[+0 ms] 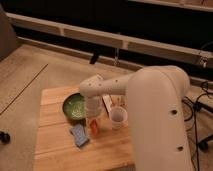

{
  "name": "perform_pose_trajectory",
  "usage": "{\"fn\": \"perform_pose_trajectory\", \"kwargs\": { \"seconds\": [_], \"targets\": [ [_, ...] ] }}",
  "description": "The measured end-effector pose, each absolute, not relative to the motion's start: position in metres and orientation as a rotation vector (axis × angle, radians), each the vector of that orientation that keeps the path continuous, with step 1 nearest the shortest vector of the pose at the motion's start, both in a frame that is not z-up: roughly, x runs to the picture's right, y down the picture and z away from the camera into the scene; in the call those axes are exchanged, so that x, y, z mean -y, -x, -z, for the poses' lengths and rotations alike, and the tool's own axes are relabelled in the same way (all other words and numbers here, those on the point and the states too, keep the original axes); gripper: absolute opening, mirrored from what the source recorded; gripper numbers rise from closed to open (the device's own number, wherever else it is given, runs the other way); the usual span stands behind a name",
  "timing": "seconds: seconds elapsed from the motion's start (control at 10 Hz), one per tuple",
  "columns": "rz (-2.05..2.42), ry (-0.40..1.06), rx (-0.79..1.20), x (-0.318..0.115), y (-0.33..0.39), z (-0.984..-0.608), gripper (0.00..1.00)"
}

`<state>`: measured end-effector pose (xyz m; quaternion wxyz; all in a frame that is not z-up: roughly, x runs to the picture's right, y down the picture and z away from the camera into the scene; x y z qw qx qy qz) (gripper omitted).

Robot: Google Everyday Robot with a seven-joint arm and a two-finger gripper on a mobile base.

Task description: Place the pepper in the ceramic cup

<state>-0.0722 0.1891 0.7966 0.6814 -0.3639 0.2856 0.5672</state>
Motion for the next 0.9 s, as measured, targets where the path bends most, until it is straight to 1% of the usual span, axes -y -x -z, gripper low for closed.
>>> {"fn": "perform_pose_trajectory", "kwargs": {
  "seconds": [0.2, 0.3, 0.4, 0.6, 0.9],
  "targets": [
    [-1.253, 0.786, -0.647, -0.163, 0.09, -0.766, 0.0],
    [-1.233, 0.751, -0.636, -0.144, 0.104, -0.753, 0.0],
    [-1.217, 0.718, -0.622, -0.127, 0.114, -0.75, 0.0],
    [-1.188, 0.679, -0.585, -0.1, 0.13, -0.764, 0.0],
    [-1.154, 0.671, -0.553, -0.079, 0.132, -0.807, 0.0]
  ]
}}
